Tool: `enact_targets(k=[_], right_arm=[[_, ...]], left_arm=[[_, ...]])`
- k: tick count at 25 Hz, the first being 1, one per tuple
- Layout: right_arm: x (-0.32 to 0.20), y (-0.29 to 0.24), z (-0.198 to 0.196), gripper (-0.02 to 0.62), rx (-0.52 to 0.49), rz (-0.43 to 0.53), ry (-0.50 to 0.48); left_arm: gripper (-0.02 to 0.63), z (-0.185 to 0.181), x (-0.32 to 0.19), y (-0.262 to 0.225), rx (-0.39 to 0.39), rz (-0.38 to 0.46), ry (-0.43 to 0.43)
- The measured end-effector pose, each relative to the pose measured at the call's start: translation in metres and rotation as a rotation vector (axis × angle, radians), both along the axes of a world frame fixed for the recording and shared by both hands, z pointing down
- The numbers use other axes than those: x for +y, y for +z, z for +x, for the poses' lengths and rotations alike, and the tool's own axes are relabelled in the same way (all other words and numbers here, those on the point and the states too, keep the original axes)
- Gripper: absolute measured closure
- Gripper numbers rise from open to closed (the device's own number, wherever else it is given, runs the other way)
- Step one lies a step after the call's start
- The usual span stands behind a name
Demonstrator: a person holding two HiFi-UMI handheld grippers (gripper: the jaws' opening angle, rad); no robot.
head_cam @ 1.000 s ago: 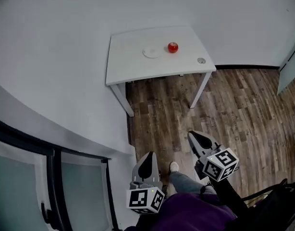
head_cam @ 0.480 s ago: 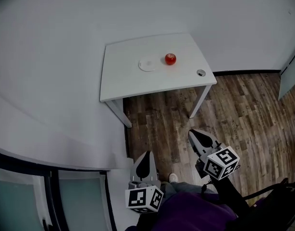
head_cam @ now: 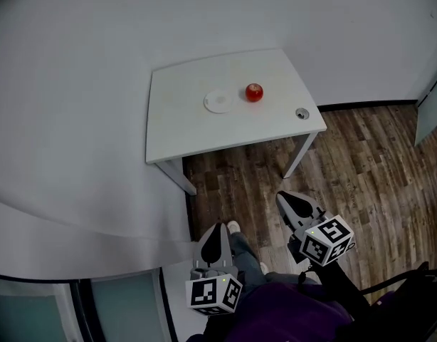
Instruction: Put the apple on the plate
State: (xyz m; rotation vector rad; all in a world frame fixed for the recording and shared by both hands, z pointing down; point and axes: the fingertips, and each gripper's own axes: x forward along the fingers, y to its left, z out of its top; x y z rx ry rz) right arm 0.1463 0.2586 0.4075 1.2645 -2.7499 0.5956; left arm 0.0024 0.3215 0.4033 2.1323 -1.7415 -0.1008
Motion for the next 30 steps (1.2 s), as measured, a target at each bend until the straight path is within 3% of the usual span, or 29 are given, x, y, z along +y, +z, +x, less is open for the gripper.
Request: enact_targets(k=[14,21,25,30], right_arm=[[-0.156,0.002,-0.029,0.584,0.020,-0.004,0.073],[-0.225,0.002,-0.069,0.584,0.014,-0.008,0.054],[-0.261,0.007,-0.077,0.584,0.046,-0.013,0.092],[-0.288,0.011,-0.090,0.584,0.055,-0.019,0.100]], left_arm=[[0.600,-0.035,-0.163,-0.003,-0.013,0.008,0.094],[0.600,-0.056,-0.228,0.009,-0.017,-0.009,0.119],[0.600,-0.070,-0.262,0.010,-0.027,0.003,0.131],[0.600,-0.090,-0.285,0.014,-0.018,-0.004,0.106]])
